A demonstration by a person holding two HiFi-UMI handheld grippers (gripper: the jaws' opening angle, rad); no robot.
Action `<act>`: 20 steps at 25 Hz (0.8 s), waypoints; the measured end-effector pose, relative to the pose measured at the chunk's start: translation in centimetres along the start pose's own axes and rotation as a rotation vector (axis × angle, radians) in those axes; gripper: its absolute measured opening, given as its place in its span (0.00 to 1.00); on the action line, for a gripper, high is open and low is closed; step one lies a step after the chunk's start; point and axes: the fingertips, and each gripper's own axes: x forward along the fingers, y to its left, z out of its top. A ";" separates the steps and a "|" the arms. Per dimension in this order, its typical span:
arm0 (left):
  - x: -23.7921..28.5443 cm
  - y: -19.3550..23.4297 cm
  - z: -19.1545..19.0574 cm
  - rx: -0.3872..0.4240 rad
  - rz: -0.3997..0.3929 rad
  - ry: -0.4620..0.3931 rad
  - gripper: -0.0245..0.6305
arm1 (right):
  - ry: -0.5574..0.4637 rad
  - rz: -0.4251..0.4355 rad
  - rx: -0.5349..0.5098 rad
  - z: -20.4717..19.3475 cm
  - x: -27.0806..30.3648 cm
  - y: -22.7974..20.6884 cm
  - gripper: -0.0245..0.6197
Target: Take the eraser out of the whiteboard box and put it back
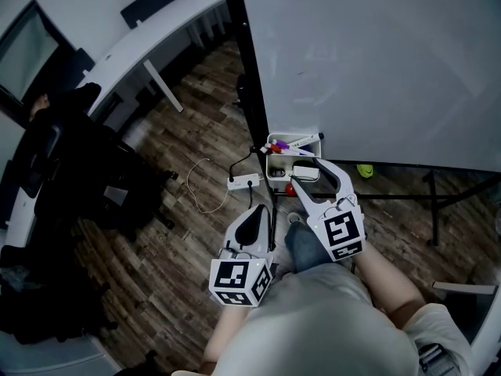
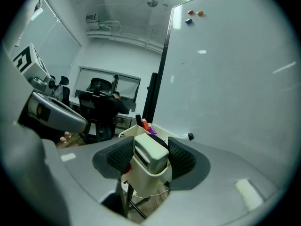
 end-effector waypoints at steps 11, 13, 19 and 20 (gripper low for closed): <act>-1.0 -1.0 -0.2 0.009 -0.020 -0.005 0.04 | -0.030 -0.034 0.001 1.1 -1.9 0.0 0.38; -1.2 -1.3 -0.2 0.010 -0.024 -0.005 0.04 | -0.036 -0.039 0.010 1.3 -2.4 0.2 0.38; -1.8 -1.8 -0.4 0.012 -0.033 -0.003 0.04 | -0.056 -0.043 0.029 2.1 -4.0 1.0 0.38; -1.9 -1.8 -0.5 0.013 -0.035 -0.002 0.04 | -0.061 -0.045 0.034 2.3 -4.4 1.2 0.38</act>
